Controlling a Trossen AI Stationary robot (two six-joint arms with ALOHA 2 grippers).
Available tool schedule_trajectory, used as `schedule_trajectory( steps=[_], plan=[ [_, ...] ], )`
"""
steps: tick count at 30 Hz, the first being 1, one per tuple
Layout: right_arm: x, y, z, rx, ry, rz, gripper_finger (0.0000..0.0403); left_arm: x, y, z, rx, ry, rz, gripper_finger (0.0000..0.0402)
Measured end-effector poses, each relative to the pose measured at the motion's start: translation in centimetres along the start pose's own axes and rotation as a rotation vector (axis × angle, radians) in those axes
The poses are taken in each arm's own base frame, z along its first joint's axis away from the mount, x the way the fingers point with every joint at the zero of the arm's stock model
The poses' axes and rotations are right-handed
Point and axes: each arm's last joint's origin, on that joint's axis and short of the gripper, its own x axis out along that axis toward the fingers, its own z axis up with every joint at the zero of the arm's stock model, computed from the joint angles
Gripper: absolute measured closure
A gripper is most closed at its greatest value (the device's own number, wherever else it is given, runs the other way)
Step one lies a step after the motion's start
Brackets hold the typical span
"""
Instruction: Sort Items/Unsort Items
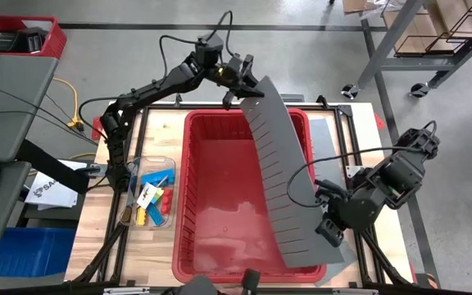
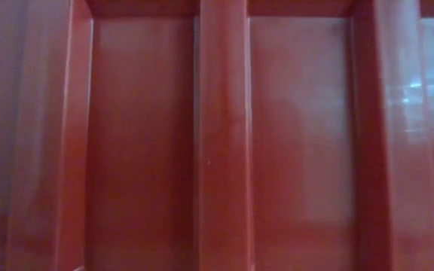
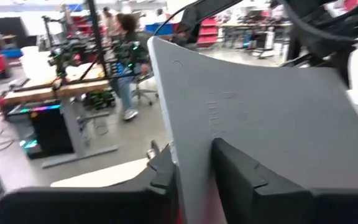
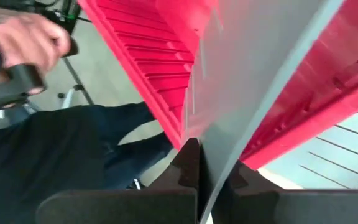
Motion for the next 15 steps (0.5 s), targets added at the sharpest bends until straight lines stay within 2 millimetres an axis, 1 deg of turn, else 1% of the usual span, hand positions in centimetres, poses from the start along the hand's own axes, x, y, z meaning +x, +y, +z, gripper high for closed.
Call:
schedule_trajectory(
  steps=[4, 8, 11, 15],
  plan=[
    [0.0, 0.1, -0.1, -0.006, 0.031, 0.008, 0.0402, -0.6, 0.7, -0.1, -0.027, 0.016, 0.094, 0.027],
    [0.0, -0.1, -0.2, 0.0, 0.028, -0.008, 0.0402, -1.1, 1.0, -0.5, -0.047, 0.037, 0.108, 0.0239],
    [0.1, -0.3, -0.1, 0.047, 0.016, -0.04, 0.0402, -1.2, 1.0, -0.8, -0.056, 0.065, 0.116, 0.0233],
    [0.0, -0.5, 0.0, 0.101, -0.048, -0.059, 0.0402, -2.9, 1.5, -0.7, -0.106, 0.084, 0.155, 0.0233]
  ],
)
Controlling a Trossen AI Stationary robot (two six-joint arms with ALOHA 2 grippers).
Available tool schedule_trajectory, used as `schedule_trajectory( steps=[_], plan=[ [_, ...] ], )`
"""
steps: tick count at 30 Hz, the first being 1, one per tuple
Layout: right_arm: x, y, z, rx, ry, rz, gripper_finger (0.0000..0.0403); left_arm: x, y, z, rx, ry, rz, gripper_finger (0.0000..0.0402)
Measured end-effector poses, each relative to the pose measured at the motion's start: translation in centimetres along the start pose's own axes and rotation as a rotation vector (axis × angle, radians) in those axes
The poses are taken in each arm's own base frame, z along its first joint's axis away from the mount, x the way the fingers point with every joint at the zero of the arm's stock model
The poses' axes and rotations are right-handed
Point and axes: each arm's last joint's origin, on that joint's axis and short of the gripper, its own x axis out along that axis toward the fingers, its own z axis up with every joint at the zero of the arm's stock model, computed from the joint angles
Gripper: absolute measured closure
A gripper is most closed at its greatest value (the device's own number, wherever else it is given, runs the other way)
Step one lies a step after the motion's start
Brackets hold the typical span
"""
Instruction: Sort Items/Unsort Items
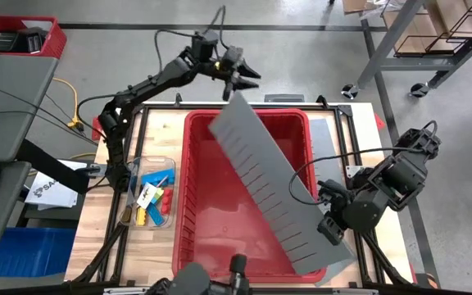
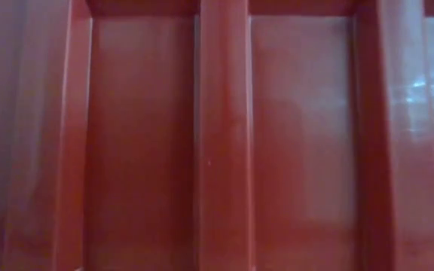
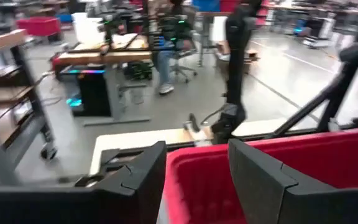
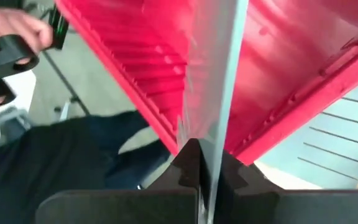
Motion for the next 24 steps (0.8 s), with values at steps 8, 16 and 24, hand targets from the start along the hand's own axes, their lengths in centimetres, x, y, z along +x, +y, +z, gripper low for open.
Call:
schedule_trajectory(
  steps=[8, 16, 24],
  plan=[
    [-0.1, -0.7, 0.2, 0.052, -0.064, -0.069, 0.0402, -5.0, -1.4, 2.5, -0.019, 0.023, 0.003, 0.0232],
    [-0.1, -1.1, 0.9, 0.091, -0.206, -0.104, 0.0402, -8.7, -8.1, 4.1, 0.086, 0.327, 0.124, 0.0232],
    [-0.3, -1.5, 1.2, 0.079, -0.306, -0.142, 0.0402, -8.0, -13.6, 1.9, -0.253, 0.564, -0.157, 0.0232]
  ],
)
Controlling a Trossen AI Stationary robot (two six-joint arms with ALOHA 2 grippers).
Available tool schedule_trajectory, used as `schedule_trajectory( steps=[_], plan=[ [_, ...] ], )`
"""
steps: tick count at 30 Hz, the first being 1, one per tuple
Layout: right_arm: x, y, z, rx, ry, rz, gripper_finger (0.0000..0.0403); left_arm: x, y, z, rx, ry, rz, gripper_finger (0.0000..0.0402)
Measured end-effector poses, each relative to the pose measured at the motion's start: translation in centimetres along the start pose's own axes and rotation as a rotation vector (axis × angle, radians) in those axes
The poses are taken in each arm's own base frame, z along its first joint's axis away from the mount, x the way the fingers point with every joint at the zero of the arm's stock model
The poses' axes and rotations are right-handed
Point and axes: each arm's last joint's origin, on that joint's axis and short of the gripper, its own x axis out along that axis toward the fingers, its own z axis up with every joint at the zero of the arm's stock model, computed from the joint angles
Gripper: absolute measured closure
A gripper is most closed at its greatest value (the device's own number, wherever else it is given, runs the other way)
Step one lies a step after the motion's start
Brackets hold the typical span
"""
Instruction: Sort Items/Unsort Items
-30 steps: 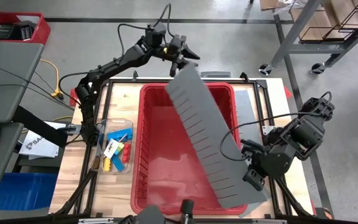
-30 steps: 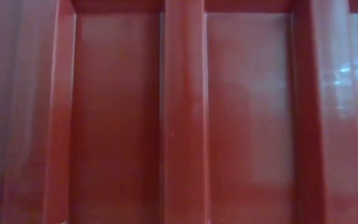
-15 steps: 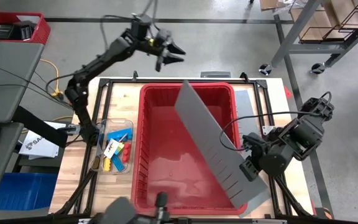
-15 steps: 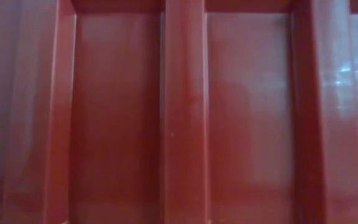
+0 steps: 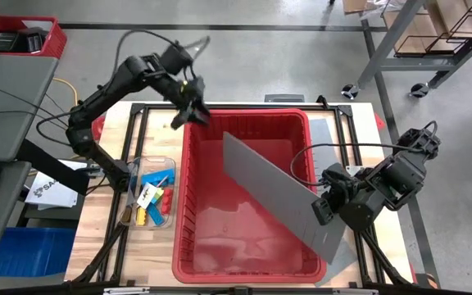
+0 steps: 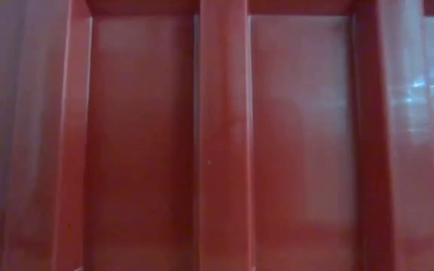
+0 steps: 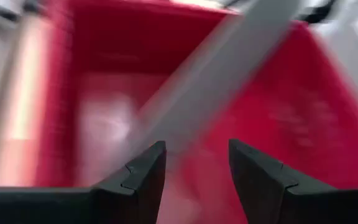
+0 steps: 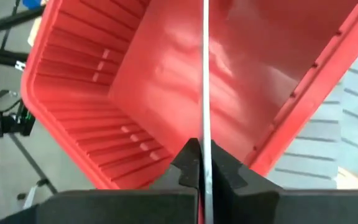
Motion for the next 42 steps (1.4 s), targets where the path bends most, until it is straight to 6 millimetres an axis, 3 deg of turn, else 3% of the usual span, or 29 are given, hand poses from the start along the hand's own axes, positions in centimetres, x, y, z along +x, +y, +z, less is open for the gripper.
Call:
schedule_trajectory(
  steps=[3, 8, 15, 21, 28, 34, 38, 42],
  plan=[
    [0.0, 0.0, 0.1, 0.0, -0.031, 0.001, 0.0403, 2.2, -0.7, -0.6, -0.071, 0.04, -0.123, 0.0232],
    [0.0, -0.2, 0.2, -0.01, -0.049, -0.012, 0.0403, 6.6, -1.0, -2.8, -0.191, 0.163, -0.187, 0.0232],
    [0.0, -0.1, 0.2, -0.016, -0.075, -0.009, 0.0403, 12.9, 1.1, -6.7, -0.399, 0.136, -0.175, 0.0232],
    [0.0, 0.3, 0.4, 0.003, -0.14, 0.035, 0.0403, 15.7, 2.6, -8.7, -0.568, 0.025, -0.144, 0.0232],
    [0.7, 1.4, -0.2, 0.002, -0.132, 0.076, 0.0403, 16.6, 2.4, -8.8, -0.58, -0.038, -0.072, 0.0232],
    [0.7, 3.8, -0.6, -0.08, -0.195, 0.156, 0.0403, 16.3, 1.8, -7.7, -0.535, -0.114, -0.079, 0.0232],
    [-0.4, 4.8, 0.2, -0.154, -0.21, 0.1, 0.0403, 14.9, 0.5, -6.0, -0.409, -0.247, -0.103, 0.0232],
    [-1.2, 6.1, 0.9, -0.225, -0.285, 0.117, 0.0403, 11.3, -2.8, -2.5, -0.23, -0.489, -0.183, 0.0232]
  ],
)
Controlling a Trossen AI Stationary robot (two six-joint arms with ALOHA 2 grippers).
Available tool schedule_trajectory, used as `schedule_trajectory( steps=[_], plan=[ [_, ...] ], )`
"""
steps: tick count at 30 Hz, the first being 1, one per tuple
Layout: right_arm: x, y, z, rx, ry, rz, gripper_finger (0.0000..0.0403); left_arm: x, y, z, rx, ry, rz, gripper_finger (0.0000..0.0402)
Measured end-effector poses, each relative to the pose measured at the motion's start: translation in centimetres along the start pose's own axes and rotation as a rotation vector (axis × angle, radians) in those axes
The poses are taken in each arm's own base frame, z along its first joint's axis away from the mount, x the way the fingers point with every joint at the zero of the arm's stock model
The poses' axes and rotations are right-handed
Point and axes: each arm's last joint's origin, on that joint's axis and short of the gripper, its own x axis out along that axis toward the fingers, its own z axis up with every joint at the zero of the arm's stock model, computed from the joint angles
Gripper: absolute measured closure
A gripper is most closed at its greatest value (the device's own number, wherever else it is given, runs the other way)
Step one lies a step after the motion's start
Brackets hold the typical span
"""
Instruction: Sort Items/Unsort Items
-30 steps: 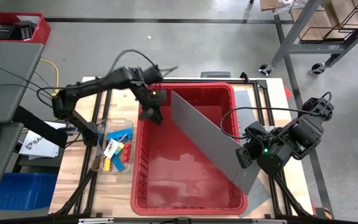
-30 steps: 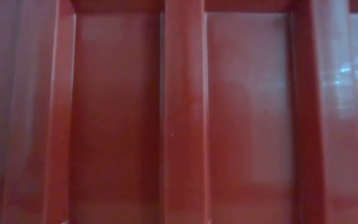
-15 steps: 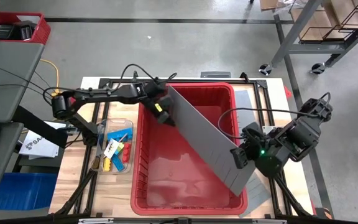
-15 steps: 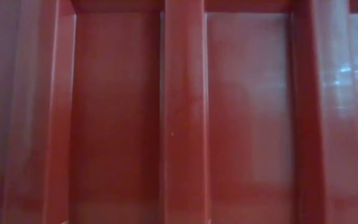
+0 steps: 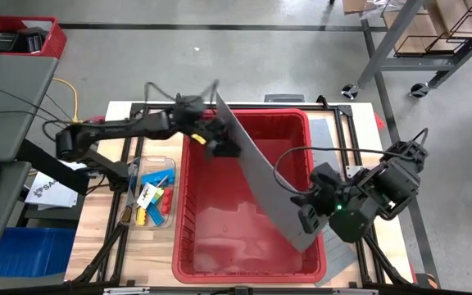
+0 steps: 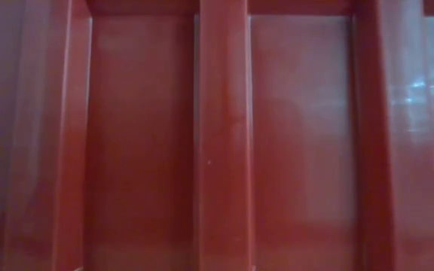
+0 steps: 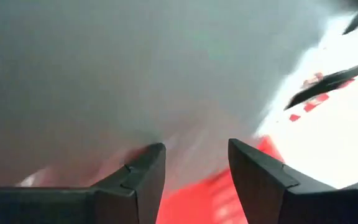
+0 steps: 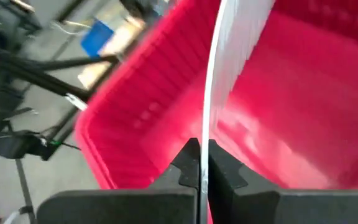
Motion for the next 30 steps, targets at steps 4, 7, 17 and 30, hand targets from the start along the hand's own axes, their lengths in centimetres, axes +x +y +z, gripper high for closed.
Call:
schedule_trajectory(
  steps=[4, 7, 17, 30],
  plan=[
    [0.0, 0.1, 1.5, 0.019, -0.072, -0.004, 0.0403, -2.6, -6.3, 4.2, 0.275, -0.246, -0.091, 0.0245],
    [0.9, 0.0, 1.6, 0.008, -0.091, -0.041, 0.0403, -4.1, -10.3, 6.1, 0.458, -0.336, -0.105, 0.0261],
    [2.0, 0.2, 1.2, -0.015, -0.057, -0.072, 0.0403, -6.3, -19.4, 8.6, 0.792, -0.436, -0.224, 0.0304],
    [2.3, 0.2, 1.4, 0.025, -0.061, -0.08, 0.0403, -1.3, -10.2, 0.6, 0.395, 0.049, -0.14, 0.0329]
  ],
)
